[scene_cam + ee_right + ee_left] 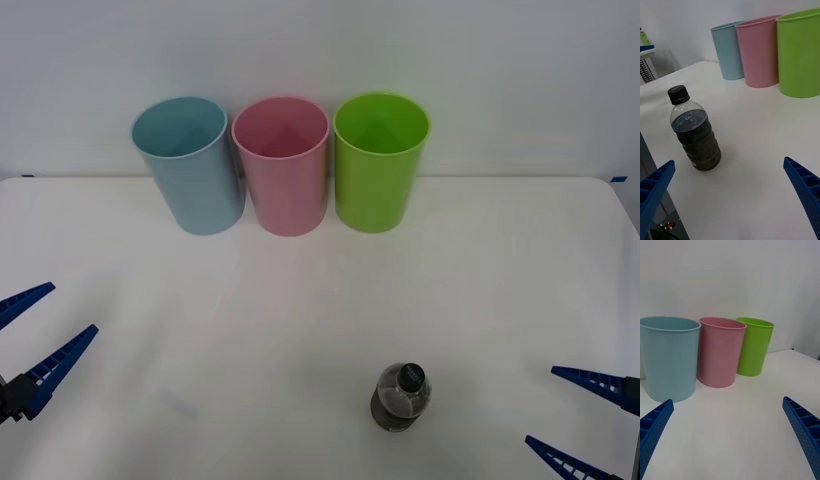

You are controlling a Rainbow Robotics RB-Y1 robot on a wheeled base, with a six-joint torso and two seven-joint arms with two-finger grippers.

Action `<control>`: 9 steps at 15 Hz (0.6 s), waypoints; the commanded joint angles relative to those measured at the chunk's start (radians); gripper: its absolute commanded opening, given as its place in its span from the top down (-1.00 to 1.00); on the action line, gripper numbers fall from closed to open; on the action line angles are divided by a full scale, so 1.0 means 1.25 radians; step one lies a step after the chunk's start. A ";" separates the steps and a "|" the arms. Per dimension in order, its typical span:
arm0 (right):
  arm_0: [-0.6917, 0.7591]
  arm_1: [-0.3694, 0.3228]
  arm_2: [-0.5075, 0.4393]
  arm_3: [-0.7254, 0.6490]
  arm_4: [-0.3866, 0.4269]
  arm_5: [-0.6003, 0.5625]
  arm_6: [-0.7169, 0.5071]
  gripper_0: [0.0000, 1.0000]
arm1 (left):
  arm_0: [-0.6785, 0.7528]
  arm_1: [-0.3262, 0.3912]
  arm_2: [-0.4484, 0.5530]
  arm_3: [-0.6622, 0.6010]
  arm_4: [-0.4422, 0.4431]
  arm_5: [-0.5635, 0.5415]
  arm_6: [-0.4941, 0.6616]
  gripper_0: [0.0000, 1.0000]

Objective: Grasp the object on the table and drop it into the matching bin: aluminum can to the light blue bin, PET bottle to the pink bin.

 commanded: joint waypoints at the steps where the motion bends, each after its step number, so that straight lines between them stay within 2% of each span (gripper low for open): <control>1: -0.010 0.000 0.037 0.008 0.020 0.000 0.027 -1.00 | 0.000 0.000 0.000 0.000 0.000 0.000 0.000 -1.00; 6: -0.096 0.000 0.121 0.145 0.020 -0.002 0.149 -1.00 | 0.000 0.000 0.000 0.000 0.000 0.000 0.000 -1.00; 9: -0.141 0.001 0.176 0.190 0.020 0.004 0.165 -1.00 | 0.000 0.000 0.000 0.000 0.000 0.000 0.000 -1.00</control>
